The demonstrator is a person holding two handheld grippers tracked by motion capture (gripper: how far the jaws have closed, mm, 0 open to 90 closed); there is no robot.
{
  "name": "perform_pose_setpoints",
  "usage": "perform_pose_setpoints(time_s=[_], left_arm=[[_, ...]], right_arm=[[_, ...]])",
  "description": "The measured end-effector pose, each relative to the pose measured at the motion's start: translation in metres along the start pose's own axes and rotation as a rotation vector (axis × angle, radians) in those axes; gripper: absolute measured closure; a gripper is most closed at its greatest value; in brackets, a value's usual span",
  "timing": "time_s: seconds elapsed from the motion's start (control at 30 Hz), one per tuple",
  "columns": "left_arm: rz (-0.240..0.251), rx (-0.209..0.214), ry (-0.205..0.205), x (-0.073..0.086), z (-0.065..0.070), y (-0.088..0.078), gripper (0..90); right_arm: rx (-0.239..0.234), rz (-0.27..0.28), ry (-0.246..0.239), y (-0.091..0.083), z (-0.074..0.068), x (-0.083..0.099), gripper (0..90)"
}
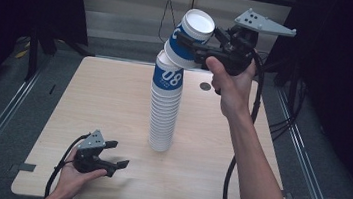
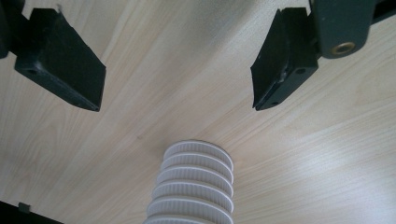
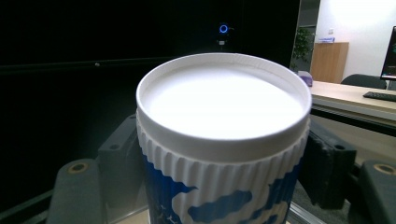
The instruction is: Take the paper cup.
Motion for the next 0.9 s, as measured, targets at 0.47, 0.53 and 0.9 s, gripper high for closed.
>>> perform_pose_setpoints(time_s=[0.47, 0.53, 0.9], left_arm=[[0.005, 0.015, -0.012, -0.001, -0.002, 0.001, 17.8], [0.008, 0.016, -0.012, -0.001, -0.003, 0.0, 17.8], [0.011, 0.03, -0.008, -0.006, -0.005, -0.004, 17.8]], right_arm=[[0.059, -0.003, 0.006, -0.033, 0.02, 0.002, 27.2], [0.056, 0.0, -0.004, -0.039, 0.022, 0.003, 27.2], [0.083, -0.068, -0.004, -0.062, 0.034, 0.034, 27.5]])
Point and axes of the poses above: each handheld gripper's, and its own axes: y roughly forward along the jaws, x roughly out of its underside, z roughly to its right, the point moved 5 cm from there along y, roughly forward along the jaws
